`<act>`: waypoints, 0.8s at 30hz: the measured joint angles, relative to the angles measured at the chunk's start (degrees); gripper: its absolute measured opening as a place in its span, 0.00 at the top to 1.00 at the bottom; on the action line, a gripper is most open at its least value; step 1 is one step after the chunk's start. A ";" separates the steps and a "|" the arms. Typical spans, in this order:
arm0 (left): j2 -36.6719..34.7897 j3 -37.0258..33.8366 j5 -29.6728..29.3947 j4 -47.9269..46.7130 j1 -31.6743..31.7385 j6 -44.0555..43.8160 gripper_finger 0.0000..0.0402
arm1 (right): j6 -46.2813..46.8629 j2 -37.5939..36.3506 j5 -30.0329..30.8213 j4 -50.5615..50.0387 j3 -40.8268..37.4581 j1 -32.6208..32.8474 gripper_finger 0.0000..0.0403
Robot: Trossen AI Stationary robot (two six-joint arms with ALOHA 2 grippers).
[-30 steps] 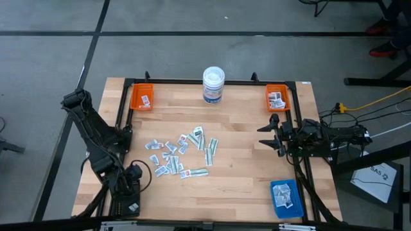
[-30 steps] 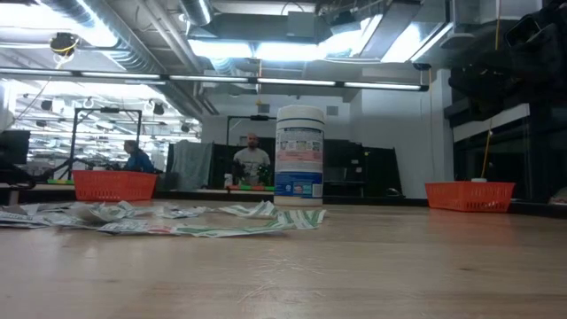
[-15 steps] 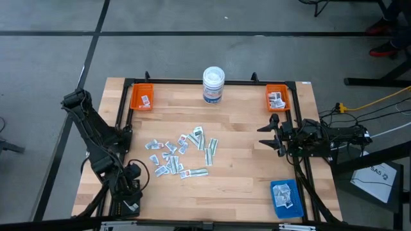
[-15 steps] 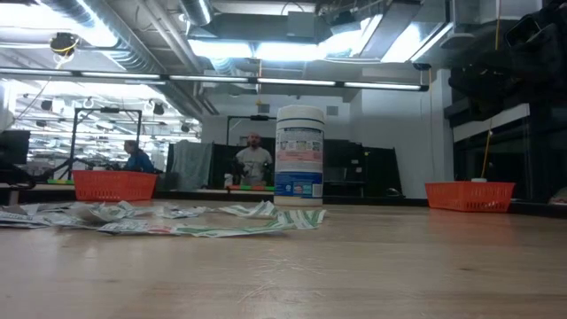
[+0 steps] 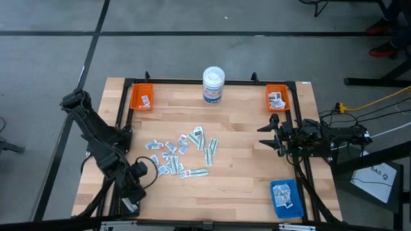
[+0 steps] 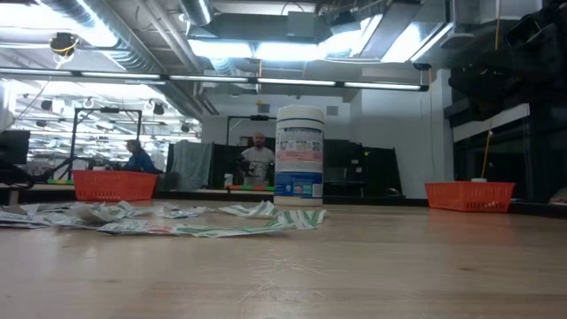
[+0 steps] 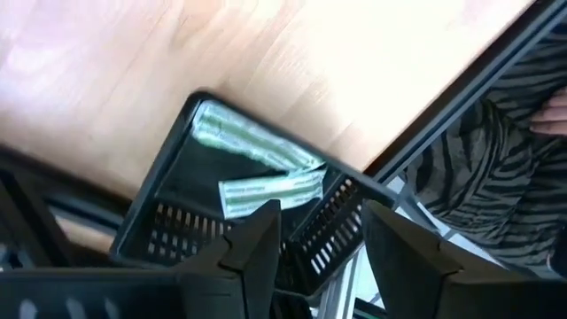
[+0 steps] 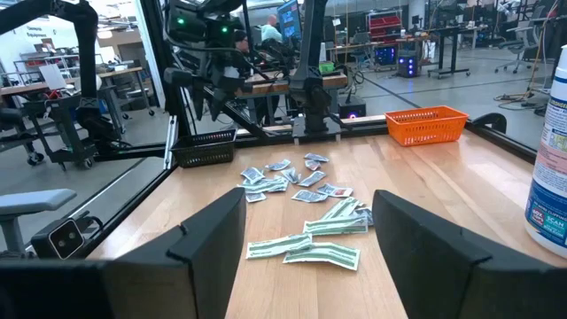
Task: Pick & Place First Aid Supplies
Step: Put the green bandage pack into the black bin
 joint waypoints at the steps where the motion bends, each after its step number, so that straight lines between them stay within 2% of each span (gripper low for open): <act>1: 0.00 0.00 0.05 0.02 0.74 1.56 0.62 | 0.00 0.01 -0.02 -0.01 0.00 0.00 0.39; 5: 0.00 0.00 -0.76 0.00 4.34 9.18 0.64 | -0.01 0.01 -0.01 0.00 0.00 -0.01 0.39; 10: 0.00 0.00 -5.07 0.00 9.96 21.35 0.65 | -0.02 0.02 0.00 0.00 0.00 0.00 0.39; 18: 0.00 0.00 -15.56 0.24 18.57 42.47 0.65 | -0.01 0.02 -0.01 0.00 0.00 0.00 0.39; 24: 0.00 0.00 -21.65 5.87 23.91 57.34 0.66 | 0.00 0.01 -0.02 0.00 0.00 -0.02 0.39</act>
